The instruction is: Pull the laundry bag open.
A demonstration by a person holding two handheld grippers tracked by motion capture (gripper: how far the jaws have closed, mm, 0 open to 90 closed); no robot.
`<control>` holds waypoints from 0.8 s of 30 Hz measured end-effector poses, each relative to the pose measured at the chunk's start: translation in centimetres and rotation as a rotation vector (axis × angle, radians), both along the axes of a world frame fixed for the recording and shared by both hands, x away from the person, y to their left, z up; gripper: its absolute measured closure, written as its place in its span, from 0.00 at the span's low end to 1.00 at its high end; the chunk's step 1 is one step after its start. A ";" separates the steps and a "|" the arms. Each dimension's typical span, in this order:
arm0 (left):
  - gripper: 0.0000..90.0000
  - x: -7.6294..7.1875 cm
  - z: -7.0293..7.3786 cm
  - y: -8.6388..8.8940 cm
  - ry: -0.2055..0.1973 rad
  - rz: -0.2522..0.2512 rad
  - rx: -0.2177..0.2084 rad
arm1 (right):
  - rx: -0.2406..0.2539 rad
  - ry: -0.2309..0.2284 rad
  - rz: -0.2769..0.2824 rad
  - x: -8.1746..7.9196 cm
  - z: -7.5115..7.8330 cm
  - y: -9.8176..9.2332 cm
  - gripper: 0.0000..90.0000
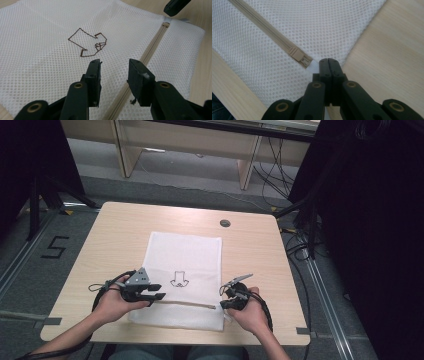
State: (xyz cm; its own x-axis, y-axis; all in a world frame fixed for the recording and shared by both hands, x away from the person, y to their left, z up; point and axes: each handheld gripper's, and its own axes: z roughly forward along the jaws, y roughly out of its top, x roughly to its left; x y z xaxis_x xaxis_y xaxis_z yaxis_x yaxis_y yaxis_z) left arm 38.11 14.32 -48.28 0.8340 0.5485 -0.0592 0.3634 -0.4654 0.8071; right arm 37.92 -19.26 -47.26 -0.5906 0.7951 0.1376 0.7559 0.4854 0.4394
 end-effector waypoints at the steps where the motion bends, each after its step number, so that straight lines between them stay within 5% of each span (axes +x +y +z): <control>1: 0.69 0.0 0.0 -0.2 0.004 -0.003 0.005 | 0.004 -0.018 0.029 0.1 -0.2 0.0 1.00; 4: 0.69 -0.1 0.1 -0.9 0.006 -0.026 0.008 | 0.005 0.042 -0.012 -0.2 -0.4 0.6 1.00; 7: 0.69 0.0 0.2 -1.9 -0.002 -0.063 0.024 | 0.002 -0.008 0.043 0.1 -0.8 0.4 1.00; 11: 0.67 -0.1 0.3 -3.3 0.013 -0.106 0.024 | -0.021 0.023 0.027 -0.1 -1.0 0.9 1.00; 24: 0.66 -0.1 0.5 -8.1 0.020 -0.205 0.028 | -0.003 -0.005 0.054 -0.1 -1.3 0.7 1.00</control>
